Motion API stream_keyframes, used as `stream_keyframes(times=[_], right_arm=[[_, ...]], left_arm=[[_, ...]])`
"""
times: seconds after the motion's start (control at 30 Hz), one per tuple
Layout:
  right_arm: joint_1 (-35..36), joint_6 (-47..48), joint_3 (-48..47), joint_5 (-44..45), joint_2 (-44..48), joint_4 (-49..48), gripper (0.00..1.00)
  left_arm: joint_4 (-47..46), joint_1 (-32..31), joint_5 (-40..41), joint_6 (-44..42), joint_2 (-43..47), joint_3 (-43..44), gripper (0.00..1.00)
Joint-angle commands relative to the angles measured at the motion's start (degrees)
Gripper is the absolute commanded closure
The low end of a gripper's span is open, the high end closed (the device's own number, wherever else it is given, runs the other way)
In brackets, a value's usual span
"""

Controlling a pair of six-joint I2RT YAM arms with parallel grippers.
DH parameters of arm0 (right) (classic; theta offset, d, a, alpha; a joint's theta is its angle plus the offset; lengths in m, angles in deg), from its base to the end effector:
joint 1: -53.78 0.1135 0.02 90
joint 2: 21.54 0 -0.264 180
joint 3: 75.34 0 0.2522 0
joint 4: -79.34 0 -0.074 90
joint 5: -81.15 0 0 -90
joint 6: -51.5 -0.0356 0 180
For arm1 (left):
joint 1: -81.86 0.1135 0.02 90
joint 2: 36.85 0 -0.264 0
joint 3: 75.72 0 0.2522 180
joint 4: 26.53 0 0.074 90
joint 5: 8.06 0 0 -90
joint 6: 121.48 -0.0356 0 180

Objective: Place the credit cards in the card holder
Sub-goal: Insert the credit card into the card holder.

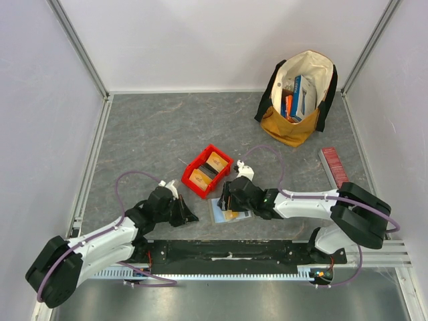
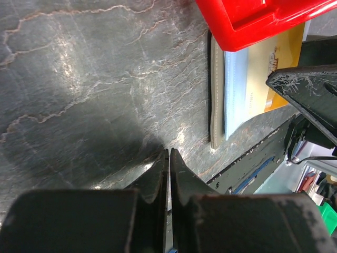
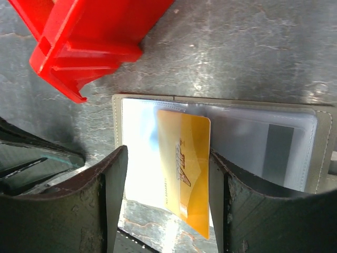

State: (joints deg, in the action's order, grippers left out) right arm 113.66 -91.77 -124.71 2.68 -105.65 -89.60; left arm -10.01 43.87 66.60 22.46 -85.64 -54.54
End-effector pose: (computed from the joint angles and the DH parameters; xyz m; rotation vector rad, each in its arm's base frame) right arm 0.1447 0.2352 0.1543 -0.0413 2.4686 0.6988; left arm 0.1103 -0.0981 0.1198 -0.2123 2.5744 -1.0259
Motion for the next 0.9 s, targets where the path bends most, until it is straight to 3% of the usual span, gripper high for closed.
stream_keyframes(times=[0.0, 0.17, 0.27, 0.43, 0.67, 0.87], right_arm=[[0.59, 2.47, -2.61, 6.57, 2.37, 9.81, 0.34], [0.86, 3.35, -2.80, 9.21, 4.13, 12.63, 0.35], [0.86, 2.48, -1.65, 6.15, 3.79, 9.83, 0.35], [0.86, -0.77, 3.35, 2.79, 4.04, 3.41, 0.32], [0.77, 0.36, 6.96, 12.45, 13.79, 6.39, 0.15], [0.77, -1.12, 4.51, 14.14, 15.13, 14.02, 0.13]], left_arm=[[-4.76, 0.03, -1.62, 0.65, -1.21, 0.23, 0.88], [-10.83, 0.03, -4.00, 1.79, -3.67, 0.49, 0.64], [-16.89, -0.06, -6.02, 3.37, -6.21, 0.66, 0.50], [-22.44, -1.20, -6.64, 4.42, -13.68, 3.21, 0.49], [-22.89, -4.19, -4.53, 4.52, -17.74, 4.97, 0.50], [-20.79, -4.45, -3.48, 4.08, -17.30, 5.32, 0.53]])
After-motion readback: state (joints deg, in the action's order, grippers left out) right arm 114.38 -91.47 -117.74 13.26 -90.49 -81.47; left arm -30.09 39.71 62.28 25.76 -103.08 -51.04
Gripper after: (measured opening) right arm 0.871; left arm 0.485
